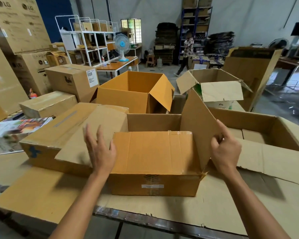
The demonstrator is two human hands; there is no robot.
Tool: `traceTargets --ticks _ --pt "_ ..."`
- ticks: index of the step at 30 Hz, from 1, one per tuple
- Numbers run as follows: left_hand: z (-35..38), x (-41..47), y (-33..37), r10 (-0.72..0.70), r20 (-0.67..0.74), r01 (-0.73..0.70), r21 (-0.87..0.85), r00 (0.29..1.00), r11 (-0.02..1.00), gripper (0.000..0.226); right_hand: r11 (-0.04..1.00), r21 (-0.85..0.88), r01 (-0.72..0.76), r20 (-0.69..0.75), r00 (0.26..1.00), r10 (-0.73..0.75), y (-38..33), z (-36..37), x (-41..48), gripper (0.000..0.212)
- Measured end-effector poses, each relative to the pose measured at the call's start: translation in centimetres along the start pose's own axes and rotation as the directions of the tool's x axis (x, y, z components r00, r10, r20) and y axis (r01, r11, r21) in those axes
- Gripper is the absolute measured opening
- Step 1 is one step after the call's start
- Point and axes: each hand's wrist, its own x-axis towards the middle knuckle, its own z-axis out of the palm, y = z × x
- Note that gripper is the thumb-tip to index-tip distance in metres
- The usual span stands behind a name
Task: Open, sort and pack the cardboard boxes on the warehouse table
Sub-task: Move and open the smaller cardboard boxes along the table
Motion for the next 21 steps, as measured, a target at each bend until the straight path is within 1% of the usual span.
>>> traceTargets --ticks 1,2,4,5,7,9,11,12,13,14,15,17,18,20,21 --pt "0.5 -0.3 2.0 0.088 0.101 -0.081 -0.071 0.991 0.994 0.060 0.999 0.021 -0.045 -0.004 0.999 0.045 0.2 -0.3 0.3 0.053" --pt "1.1 -0.7 4.0 0.156 0.234 -0.126 -0.141 0.959 0.982 0.056 0.995 0.040 -0.093 -0.010 0.996 0.093 0.3 -0.6 0.6 0.051" --pt "2.5 -1.3 8.0 0.266 0.490 -0.179 -0.217 0.830 0.960 0.059 0.982 0.052 -0.181 -0.010 0.983 0.182 0.8 -1.3 1.3 0.049" --pt "3.6 -1.4 9.7 0.309 0.574 -0.218 -0.224 0.758 0.950 0.063 0.976 0.046 -0.214 -0.003 0.977 0.214 1.1 -1.6 1.6 0.049" --pt "6.1 -1.1 12.7 0.373 0.675 -0.301 -0.228 0.636 0.926 0.074 0.963 0.025 -0.267 0.015 0.964 0.267 2.0 -2.3 2.2 0.049" --pt "8.6 -0.1 15.0 0.350 0.777 -0.317 -0.204 0.524 0.926 0.088 0.949 0.028 -0.314 0.017 0.949 0.314 3.0 -2.8 2.6 0.049" --pt "10.3 1.5 16.6 0.253 0.888 -0.309 -0.135 0.384 0.941 0.096 0.924 0.054 -0.379 0.013 0.925 0.379 4.1 -3.3 2.8 0.048" --pt "10.8 2.2 17.2 0.210 0.925 -0.348 -0.093 0.317 0.933 0.094 0.913 0.053 -0.405 0.014 0.914 0.405 4.6 -3.5 2.8 0.047" --pt "11.1 3.0 17.8 0.183 0.946 -0.393 -0.066 0.267 0.917 0.088 0.909 0.027 -0.417 0.016 0.909 0.416 4.9 -3.7 2.9 0.045" --pt "11.3 3.8 18.4 0.176 0.954 -0.418 -0.061 0.242 0.907 0.080 0.912 -0.023 -0.409 0.024 0.912 0.409 5.3 -4.0 2.9 0.044" --pt "11.3 4.6 18.8 0.191 0.954 -0.418 -0.080 0.233 0.905 0.071 0.918 -0.096 -0.385 0.044 0.920 0.390 5.7 -4.1 2.8 0.042" --pt "11.0 6.3 19.5 0.240 0.950 -0.393 -0.146 0.200 0.908 0.052 0.916 -0.255 -0.309 0.109 0.932 0.345 6.5 -4.3 2.8 0.041" --pt "10.6 7.0 19.9 0.259 0.949 -0.382 -0.176 0.178 0.907 0.045 0.910 -0.299 -0.286 0.152 0.928 0.341 7.0 -4.3 2.9 0.040" --pt "9.6 8.6 20.6 0.303 0.940 -0.365 -0.230 0.155 0.902 0.042 0.911 -0.297 -0.288 0.240 0.901 0.363 7.3 -4.4 3.2 0.039" --pt "8.8 9.3 21.1 0.327 0.931 -0.357 -0.253 0.163 0.899 0.037 0.919 -0.276 -0.283 0.278 0.891 0.358 7.1 -4.5 3.5 0.038"
